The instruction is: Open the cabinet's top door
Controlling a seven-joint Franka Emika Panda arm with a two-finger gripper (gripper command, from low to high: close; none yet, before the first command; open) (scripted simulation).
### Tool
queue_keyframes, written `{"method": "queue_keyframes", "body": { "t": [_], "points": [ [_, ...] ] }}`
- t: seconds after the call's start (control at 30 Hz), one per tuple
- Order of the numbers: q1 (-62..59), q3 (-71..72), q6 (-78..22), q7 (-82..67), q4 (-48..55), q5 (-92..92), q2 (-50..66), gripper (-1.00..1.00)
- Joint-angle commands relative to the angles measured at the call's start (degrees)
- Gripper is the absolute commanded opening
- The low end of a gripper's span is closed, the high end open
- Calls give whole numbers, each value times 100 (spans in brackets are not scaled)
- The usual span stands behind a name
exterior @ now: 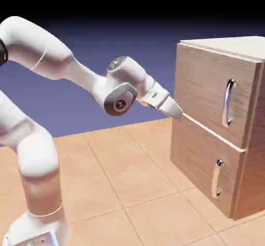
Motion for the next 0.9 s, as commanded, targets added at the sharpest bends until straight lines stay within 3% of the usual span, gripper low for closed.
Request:
{"method": "queue_keyframes", "body": {
  "t": [0.0,0.87],
  "points": [
    [103,-118,-24,144,39,-250,-68,100],
    [2769,-3175,-651,3889,1060,-6728,-1823,100]
  ]
}}
